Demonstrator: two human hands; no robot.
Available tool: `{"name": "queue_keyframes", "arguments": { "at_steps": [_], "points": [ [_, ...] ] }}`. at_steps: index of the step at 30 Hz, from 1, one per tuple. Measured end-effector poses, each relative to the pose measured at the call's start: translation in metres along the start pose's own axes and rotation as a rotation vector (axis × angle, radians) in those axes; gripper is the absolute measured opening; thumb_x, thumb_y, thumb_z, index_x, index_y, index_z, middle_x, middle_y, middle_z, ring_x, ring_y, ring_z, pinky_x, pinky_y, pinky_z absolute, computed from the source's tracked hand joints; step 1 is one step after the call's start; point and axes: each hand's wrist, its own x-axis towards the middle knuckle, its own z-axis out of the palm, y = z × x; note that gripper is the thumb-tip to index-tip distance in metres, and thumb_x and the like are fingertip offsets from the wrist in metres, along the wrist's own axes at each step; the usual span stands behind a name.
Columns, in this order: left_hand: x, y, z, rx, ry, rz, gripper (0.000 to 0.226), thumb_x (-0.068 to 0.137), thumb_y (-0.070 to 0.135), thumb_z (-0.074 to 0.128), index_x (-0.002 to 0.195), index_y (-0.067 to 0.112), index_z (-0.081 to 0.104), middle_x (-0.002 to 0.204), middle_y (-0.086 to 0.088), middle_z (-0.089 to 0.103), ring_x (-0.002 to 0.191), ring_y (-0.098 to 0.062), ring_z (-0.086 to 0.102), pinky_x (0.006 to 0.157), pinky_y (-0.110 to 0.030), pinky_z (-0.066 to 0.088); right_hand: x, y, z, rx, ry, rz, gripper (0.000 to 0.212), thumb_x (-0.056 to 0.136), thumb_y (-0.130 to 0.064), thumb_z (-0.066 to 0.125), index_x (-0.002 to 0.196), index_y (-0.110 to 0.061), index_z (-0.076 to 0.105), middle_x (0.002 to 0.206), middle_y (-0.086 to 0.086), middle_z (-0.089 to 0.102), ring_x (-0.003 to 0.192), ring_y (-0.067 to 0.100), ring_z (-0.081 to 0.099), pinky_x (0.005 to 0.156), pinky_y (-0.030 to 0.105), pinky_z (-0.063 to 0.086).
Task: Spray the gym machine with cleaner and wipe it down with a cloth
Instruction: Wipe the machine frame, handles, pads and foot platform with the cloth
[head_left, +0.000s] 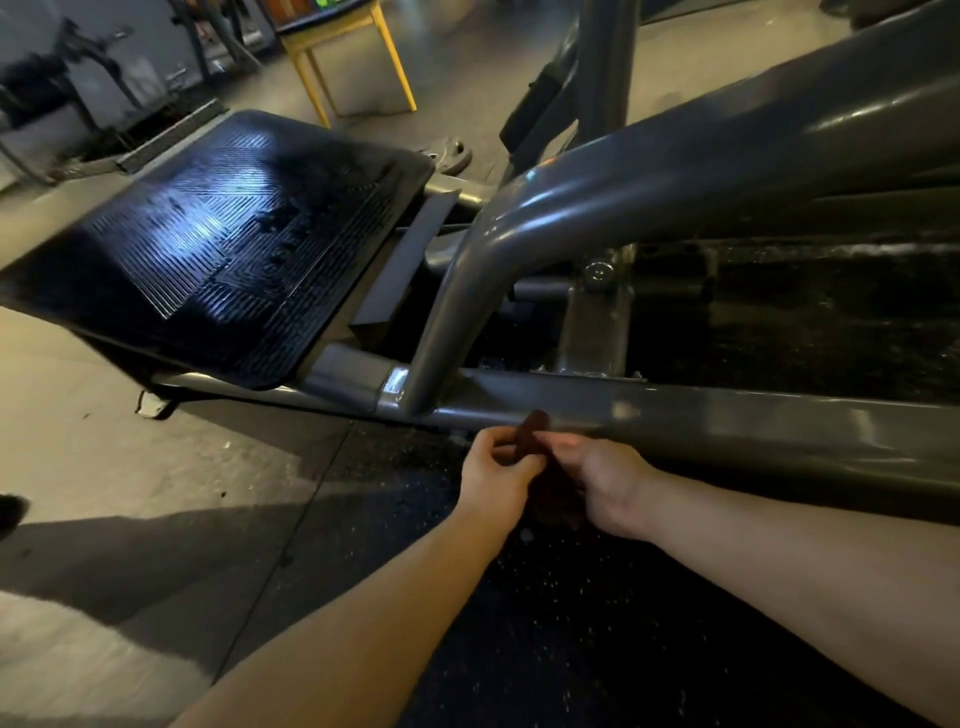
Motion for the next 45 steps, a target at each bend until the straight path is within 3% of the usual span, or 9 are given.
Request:
{"name": "queue_keyframes", "arguments": {
  "at_steps": [4, 7, 10, 14, 18, 26, 33, 37, 45],
  "points": [
    [0.017, 0.006, -0.005, 0.115, 0.166, 0.046, 0.027, 0.089, 0.006, 0.074, 0.104, 0.026, 0.063, 0.106, -0.001, 0.069, 0.1, -0.02, 0.07, 0.09, -0.039, 0.061, 0.014, -0.019, -0.018, -0.665, 0.088, -0.303, 0.028, 0.099, -0.01, 0.061, 0.119, -0.021, 0.078, 0.124, 0.002, 0.073, 0.116, 0.019, 0.066, 0.095, 0.027, 0.051],
    [0.043, 0.017, -0.006, 0.294, 0.302, 0.202, 0.027, 0.093, 0.009, 0.071, 0.11, 0.027, 0.062, 0.118, 0.003, 0.061, 0.107, -0.015, 0.064, 0.101, -0.037, 0.055, 0.029, -0.032, -0.043, -1.339, 0.305, -0.458, 0.043, 0.101, -0.021, 0.055, 0.142, -0.029, 0.06, 0.156, -0.003, 0.048, 0.15, 0.022, 0.032, 0.123, 0.044, 0.024],
    [0.069, 0.024, 0.002, 0.516, 0.218, 0.269, 0.034, 0.099, 0.016, 0.066, 0.132, 0.021, 0.06, 0.14, 0.0, 0.048, 0.124, -0.02, 0.056, 0.112, -0.038, 0.046, 0.034, -0.034, -0.062, -1.731, 0.423, -0.34, 0.059, 0.103, -0.034, 0.046, 0.16, -0.031, 0.028, 0.172, 0.007, 0.007, 0.158, 0.033, -0.005, 0.125, 0.055, 0.004],
    [0.092, 0.006, 0.026, 0.999, 0.045, 0.278, 0.036, 0.106, 0.036, 0.053, 0.137, 0.02, 0.063, 0.157, -0.003, 0.042, 0.142, -0.026, 0.038, 0.119, -0.041, 0.035, 0.037, -0.031, -0.08, -1.808, 0.46, -0.247, 0.058, 0.109, -0.042, 0.03, 0.164, -0.034, 0.013, 0.173, 0.008, -0.004, 0.157, 0.038, -0.01, 0.126, 0.059, 0.002],
    [0.101, -0.002, 0.033, 1.039, 0.09, 0.273, 0.054, 0.107, 0.039, 0.049, 0.157, 0.026, 0.035, 0.165, -0.002, 0.029, 0.149, -0.028, 0.026, 0.118, -0.048, 0.037, 0.041, -0.026, -0.089, -1.873, 0.494, -0.309, 0.059, 0.109, -0.047, 0.028, 0.164, -0.036, 0.009, 0.173, 0.006, -0.002, 0.157, 0.038, -0.008, 0.126, 0.057, 0.004],
    [0.146, 0.007, 0.018, 1.158, -0.032, 0.086, 0.061, 0.11, 0.054, 0.022, 0.165, 0.028, 0.015, 0.173, -0.005, 0.0, 0.159, -0.028, -0.008, 0.129, -0.046, 0.0, 0.052, -0.022, -0.09, -1.886, 0.535, -0.44, 0.062, 0.105, -0.056, 0.032, 0.163, -0.036, 0.019, 0.173, 0.006, 0.009, 0.158, 0.035, 0.001, 0.125, 0.053, 0.007],
    [0.115, -0.011, 0.036, 1.048, 0.137, 0.235, 0.035, 0.109, 0.036, 0.041, 0.136, 0.018, 0.053, 0.167, -0.005, 0.03, 0.158, -0.027, 0.014, 0.128, -0.045, 0.02, 0.058, -0.02, -0.093, -1.913, 0.584, -0.445, 0.06, 0.104, -0.053, 0.038, 0.161, -0.037, 0.028, 0.171, 0.005, 0.018, 0.156, 0.034, 0.01, 0.122, 0.052, 0.011],
    [0.069, -0.036, 0.06, 1.09, -0.105, 0.466, 0.025, 0.109, 0.035, 0.042, 0.118, 0.017, 0.057, 0.17, -0.001, 0.023, 0.159, -0.02, 0.004, 0.13, -0.041, 0.014, 0.055, -0.021, -0.089, -1.937, 0.623, -0.443, 0.059, 0.098, -0.053, 0.051, 0.154, -0.038, 0.043, 0.166, 0.006, 0.033, 0.152, 0.034, 0.022, 0.117, 0.052, 0.018],
    [0.135, -0.023, 0.005, 0.941, 0.168, 0.166, 0.05, 0.109, 0.039, 0.041, 0.157, 0.025, 0.036, 0.16, -0.006, 0.041, 0.147, -0.029, 0.039, 0.116, -0.05, 0.04, 0.05, -0.029, -0.097, -1.948, 0.561, -0.502, 0.059, 0.1, -0.051, 0.049, 0.156, -0.036, 0.04, 0.165, 0.007, 0.032, 0.151, 0.034, 0.023, 0.116, 0.053, 0.023]
  ]
}}
